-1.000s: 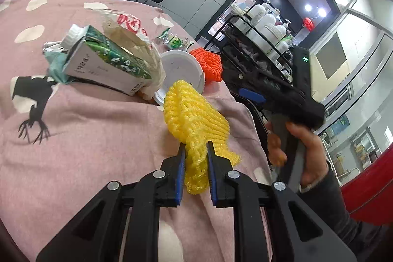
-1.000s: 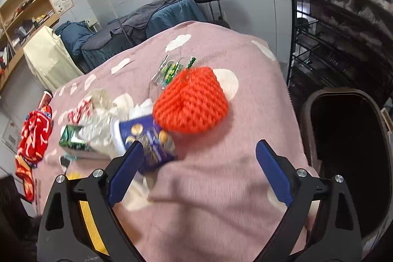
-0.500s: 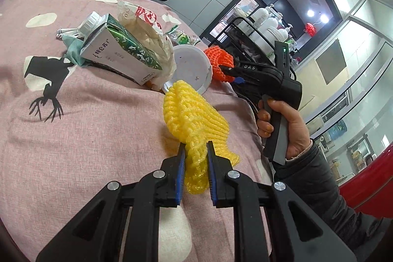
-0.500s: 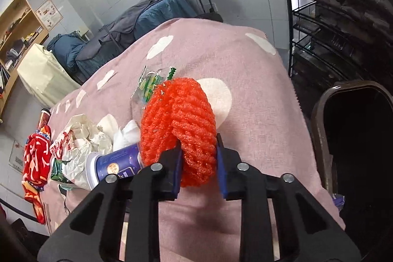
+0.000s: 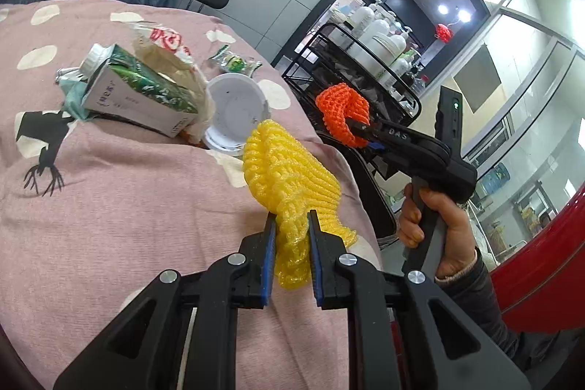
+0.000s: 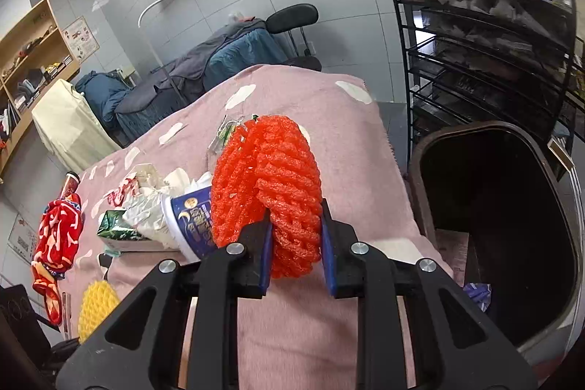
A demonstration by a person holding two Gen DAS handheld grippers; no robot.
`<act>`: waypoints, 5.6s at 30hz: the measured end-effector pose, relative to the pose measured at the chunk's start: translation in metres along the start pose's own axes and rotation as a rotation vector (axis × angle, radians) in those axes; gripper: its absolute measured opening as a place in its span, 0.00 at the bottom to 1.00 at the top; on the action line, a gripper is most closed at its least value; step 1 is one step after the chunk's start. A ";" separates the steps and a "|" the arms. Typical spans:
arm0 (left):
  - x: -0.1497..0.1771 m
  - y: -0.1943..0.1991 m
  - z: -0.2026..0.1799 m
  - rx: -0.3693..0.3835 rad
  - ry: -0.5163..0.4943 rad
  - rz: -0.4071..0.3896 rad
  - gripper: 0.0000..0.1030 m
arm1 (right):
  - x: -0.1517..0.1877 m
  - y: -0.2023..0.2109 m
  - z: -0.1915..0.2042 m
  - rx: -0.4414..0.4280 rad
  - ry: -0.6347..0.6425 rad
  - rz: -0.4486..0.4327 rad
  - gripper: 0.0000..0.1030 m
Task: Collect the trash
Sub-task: 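Grasp the orange foam net with the right tool and carry it to the bin, then open the right tool to drop the orange net into the bin, then carry the yellow net over the bin and open the left tool, then grasp the blue yogurt cup with the right tool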
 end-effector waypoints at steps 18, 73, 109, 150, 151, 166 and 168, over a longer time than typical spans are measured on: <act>-0.021 -0.037 -0.063 0.064 -0.165 0.019 0.16 | 0.032 0.078 -0.054 0.079 -0.040 -0.118 0.22; -0.036 -0.138 -0.150 0.159 -0.329 0.149 0.16 | 0.054 0.097 -0.193 0.517 -0.104 -0.210 0.79; -0.040 -0.225 -0.155 0.044 -0.394 0.277 0.82 | 0.075 0.132 -0.212 0.513 -0.199 -0.220 0.82; -0.031 -0.024 0.007 -0.191 -0.157 -0.014 0.86 | 0.068 0.021 0.008 0.034 0.178 0.054 0.84; -0.032 -0.020 0.013 -0.202 -0.147 -0.019 0.86 | 0.070 0.018 0.016 0.024 0.190 0.063 0.84; -0.043 0.006 0.065 -0.255 -0.070 -0.053 0.82 | 0.040 -0.081 0.083 -0.068 0.311 0.294 0.84; -0.044 0.004 0.069 -0.256 -0.066 -0.049 0.80 | 0.037 -0.093 0.084 -0.074 0.299 0.320 0.84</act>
Point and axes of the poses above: each gripper's, at about its wrist camera, not at the fingertips, and y roughly against the way its jaws point, z to its left, x to its underside, the point moved 9 cm from there along -y, roughly the way its jaws point, and after that the axes turned 9 degrees about -y, right-handed, at the moved point
